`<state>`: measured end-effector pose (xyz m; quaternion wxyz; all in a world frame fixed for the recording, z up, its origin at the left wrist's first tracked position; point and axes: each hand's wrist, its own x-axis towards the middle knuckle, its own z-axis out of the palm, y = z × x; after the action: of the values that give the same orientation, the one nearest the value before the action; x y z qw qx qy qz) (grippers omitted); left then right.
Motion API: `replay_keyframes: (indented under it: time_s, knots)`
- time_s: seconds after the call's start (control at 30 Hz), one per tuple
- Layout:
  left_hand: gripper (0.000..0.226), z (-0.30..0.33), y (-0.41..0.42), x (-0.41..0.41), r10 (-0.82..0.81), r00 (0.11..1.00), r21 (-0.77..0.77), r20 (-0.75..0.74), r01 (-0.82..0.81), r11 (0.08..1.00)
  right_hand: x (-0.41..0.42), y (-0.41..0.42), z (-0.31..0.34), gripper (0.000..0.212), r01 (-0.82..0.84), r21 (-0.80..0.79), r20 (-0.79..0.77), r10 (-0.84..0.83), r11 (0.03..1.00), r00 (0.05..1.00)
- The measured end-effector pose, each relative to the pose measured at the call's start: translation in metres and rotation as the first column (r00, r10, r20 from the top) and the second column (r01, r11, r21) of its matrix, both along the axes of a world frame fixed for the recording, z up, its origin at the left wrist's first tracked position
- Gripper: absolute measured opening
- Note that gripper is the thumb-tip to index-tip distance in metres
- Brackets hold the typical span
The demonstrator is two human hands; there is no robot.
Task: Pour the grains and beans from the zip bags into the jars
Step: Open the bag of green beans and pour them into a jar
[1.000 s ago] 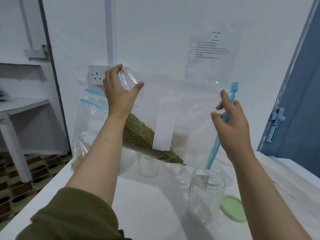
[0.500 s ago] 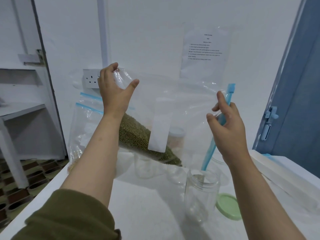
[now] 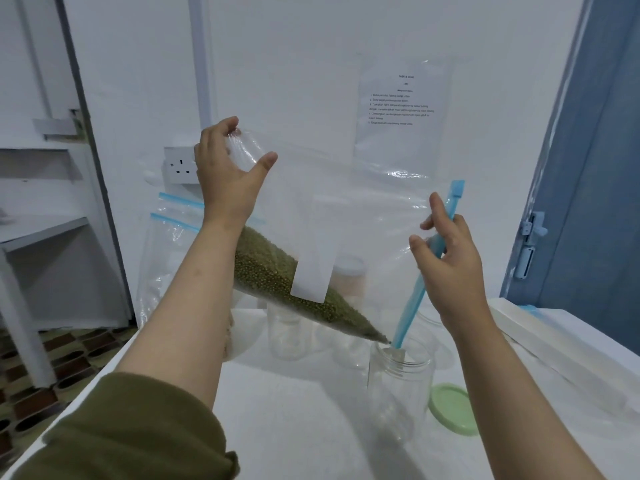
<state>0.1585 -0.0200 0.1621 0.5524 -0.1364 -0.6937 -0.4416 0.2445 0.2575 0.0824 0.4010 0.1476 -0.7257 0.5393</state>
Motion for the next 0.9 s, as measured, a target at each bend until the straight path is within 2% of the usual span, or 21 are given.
replay_keyframes:
  time_s: [0.9]
  knots:
    - [0.061,-0.007,0.005,-0.011,-0.023,1.000,-0.014,0.007,0.023,1.000,-0.016,0.006,-0.010,0.055,0.009,-0.040,0.040,-0.008,0.999,0.999]
